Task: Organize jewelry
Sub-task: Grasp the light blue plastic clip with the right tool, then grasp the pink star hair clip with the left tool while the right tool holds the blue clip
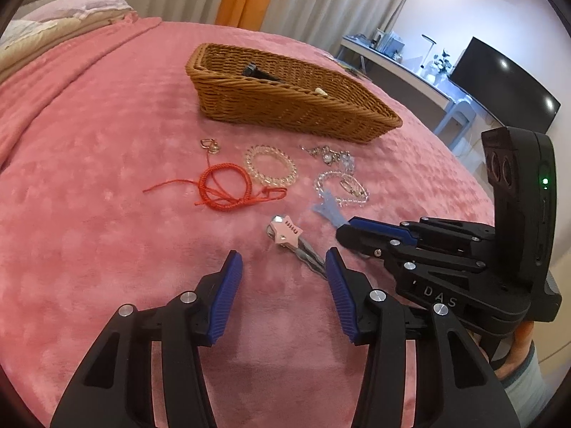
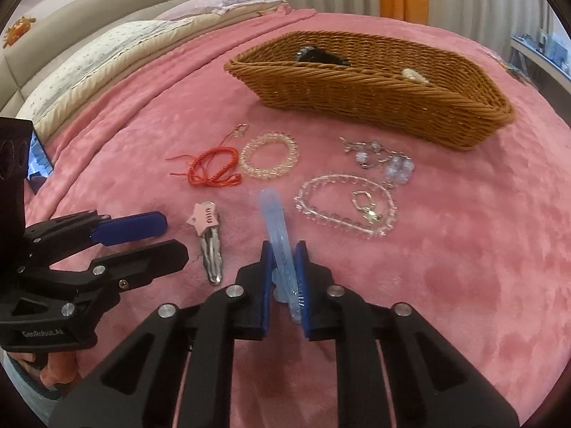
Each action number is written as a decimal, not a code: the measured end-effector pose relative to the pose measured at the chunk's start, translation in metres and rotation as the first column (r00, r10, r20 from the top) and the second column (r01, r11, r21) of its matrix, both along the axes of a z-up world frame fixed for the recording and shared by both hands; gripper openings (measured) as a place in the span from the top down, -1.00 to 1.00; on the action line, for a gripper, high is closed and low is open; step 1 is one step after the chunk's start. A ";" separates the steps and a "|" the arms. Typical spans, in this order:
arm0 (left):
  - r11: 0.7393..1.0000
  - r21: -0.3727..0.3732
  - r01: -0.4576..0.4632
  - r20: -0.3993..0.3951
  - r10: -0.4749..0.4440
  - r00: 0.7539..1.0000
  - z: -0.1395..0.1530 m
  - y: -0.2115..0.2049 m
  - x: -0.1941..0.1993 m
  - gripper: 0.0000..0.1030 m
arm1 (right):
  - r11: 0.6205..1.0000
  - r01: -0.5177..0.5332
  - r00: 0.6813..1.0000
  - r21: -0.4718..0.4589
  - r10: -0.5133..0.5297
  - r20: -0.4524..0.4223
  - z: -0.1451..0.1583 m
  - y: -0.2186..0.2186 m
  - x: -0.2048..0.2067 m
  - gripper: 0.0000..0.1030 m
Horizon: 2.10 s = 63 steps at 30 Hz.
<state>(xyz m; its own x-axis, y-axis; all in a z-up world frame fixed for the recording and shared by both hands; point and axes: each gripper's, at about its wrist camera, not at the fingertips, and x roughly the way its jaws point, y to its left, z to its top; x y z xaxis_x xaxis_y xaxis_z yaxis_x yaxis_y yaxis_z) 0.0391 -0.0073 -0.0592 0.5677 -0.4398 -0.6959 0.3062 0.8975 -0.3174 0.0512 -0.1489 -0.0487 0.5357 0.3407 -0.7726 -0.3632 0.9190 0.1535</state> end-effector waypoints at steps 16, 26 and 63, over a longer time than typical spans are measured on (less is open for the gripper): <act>0.964 0.259 -0.065 0.010 0.065 0.998 -0.006 -0.052 0.013 0.10 | 0.985 0.159 0.987 0.069 -0.161 0.020 -0.006 -0.041 -0.024 0.79; 0.951 0.308 0.009 0.021 -0.016 1.000 -0.003 -0.033 -0.005 0.34 | 0.982 0.149 0.989 0.118 -0.151 0.003 -0.007 -0.047 -0.023 0.79; 0.988 0.150 -0.023 0.095 0.009 0.995 -0.006 -0.019 -0.007 0.77 | 0.990 0.137 0.987 0.030 -0.139 0.085 0.000 -0.026 -0.027 0.83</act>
<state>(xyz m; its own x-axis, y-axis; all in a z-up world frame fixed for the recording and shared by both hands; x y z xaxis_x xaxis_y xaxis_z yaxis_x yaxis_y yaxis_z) 0.0319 -0.0266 -0.0656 0.6397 -0.3243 -0.6969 0.3136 0.9379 -0.1485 0.0245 -0.1747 -0.0489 0.6433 0.2769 -0.7138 -0.2458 0.9577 0.1500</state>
